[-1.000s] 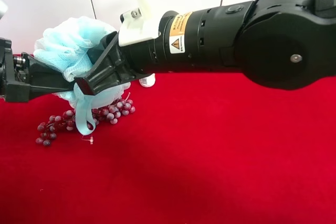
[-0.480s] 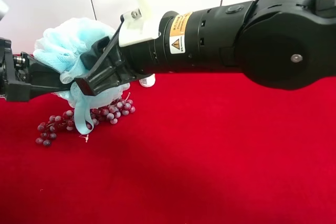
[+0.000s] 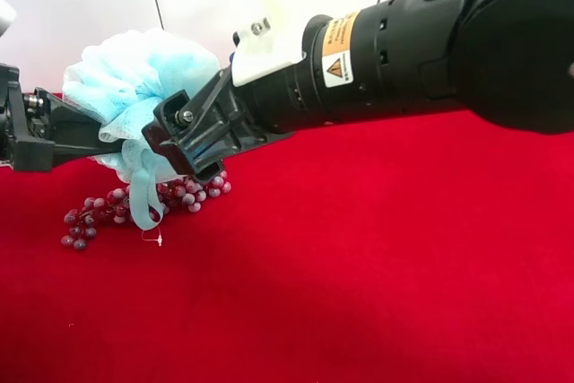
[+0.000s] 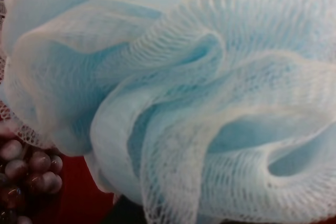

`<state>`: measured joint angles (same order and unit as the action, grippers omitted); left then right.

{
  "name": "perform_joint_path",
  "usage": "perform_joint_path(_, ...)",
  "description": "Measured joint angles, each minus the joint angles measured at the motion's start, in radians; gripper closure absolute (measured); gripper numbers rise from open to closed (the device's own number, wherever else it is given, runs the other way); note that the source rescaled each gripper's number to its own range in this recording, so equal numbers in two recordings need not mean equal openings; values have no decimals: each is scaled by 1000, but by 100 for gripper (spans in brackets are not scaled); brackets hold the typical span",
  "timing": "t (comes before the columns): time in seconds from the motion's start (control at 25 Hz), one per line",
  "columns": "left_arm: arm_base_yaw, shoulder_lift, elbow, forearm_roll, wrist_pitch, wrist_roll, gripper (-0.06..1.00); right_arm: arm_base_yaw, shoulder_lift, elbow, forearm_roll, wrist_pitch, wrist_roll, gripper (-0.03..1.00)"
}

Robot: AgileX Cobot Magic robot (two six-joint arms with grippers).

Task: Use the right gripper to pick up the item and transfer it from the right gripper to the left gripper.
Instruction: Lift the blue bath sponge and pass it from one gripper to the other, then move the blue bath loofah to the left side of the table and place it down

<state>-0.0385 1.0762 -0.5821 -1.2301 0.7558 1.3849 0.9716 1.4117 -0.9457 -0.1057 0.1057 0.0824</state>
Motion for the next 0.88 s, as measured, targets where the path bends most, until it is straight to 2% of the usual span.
perform_joint_path(0.12, 0, 0, 0, 0, 0, 0, 94, 0, -5, -1, -1, 26, -1, -2)
perform_joint_path(0.32, 0, 0, 0, 0, 0, 0, 94, 0, -5, -1, -42, 80, -3, -3)
perform_joint_path(0.6, 0, 1, 0, 0, 0, 0, 94, 0, -5, -1, -47, 83, 0, -3)
perform_joint_path(0.88, 0, 1, 0, 0, 0, 0, 94, 0, -5, -1, 1, 85, 0, -3)
